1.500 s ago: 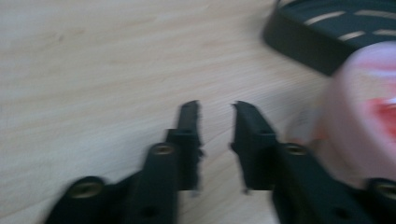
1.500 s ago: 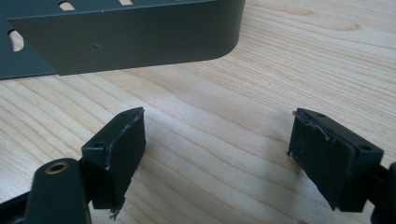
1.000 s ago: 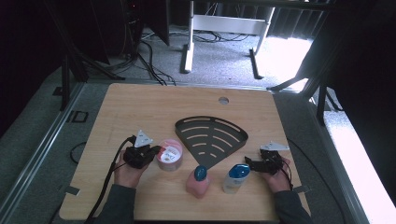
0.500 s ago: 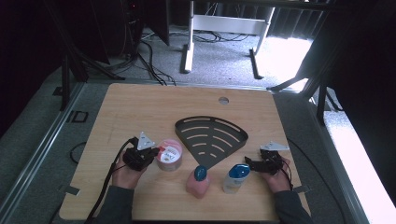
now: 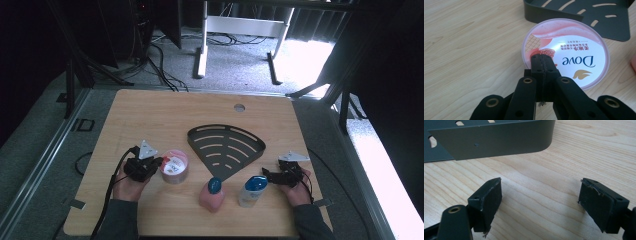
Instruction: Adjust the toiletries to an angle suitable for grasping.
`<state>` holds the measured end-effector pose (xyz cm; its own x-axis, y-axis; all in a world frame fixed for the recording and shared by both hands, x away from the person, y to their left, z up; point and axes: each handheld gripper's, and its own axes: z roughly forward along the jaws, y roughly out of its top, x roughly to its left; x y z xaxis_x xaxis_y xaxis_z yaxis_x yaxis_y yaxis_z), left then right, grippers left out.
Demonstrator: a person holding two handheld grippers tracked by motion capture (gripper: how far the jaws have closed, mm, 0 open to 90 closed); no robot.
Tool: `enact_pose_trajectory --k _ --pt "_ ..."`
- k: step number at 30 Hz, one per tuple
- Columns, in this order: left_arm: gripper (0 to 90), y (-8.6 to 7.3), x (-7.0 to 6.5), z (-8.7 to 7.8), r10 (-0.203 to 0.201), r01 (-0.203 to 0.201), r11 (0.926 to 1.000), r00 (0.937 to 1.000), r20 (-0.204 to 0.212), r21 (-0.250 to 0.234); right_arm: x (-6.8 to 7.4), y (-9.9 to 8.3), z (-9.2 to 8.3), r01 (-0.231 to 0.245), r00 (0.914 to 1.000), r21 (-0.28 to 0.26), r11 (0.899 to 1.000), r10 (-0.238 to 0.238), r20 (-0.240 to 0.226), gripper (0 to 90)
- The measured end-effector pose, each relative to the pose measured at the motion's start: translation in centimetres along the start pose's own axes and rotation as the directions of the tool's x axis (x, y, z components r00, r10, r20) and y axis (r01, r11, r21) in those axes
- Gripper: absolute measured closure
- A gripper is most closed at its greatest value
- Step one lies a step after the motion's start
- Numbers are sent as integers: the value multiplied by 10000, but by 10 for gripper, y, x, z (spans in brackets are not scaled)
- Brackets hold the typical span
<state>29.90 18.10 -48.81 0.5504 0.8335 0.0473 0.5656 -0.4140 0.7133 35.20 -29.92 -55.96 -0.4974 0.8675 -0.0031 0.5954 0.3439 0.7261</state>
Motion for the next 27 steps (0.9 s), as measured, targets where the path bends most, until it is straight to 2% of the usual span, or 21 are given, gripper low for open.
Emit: enact_pose_trajectory --k 15,23,27 --pt "900 -12 16 -11 -438 440 9990 9985 -337 67 0 0 0 -8 10000 -15 10000 8 -5 183" --pt "898 -13 20 -15 -734 739 9972 9961 -492 81 0 0 0 -11 10000 -15 10000 11 -5 183" --pt "895 -7 13 -19 -584 582 9981 9983 -86 -222 0 0 0 -11 10000 -14 10000 11 -6 182"
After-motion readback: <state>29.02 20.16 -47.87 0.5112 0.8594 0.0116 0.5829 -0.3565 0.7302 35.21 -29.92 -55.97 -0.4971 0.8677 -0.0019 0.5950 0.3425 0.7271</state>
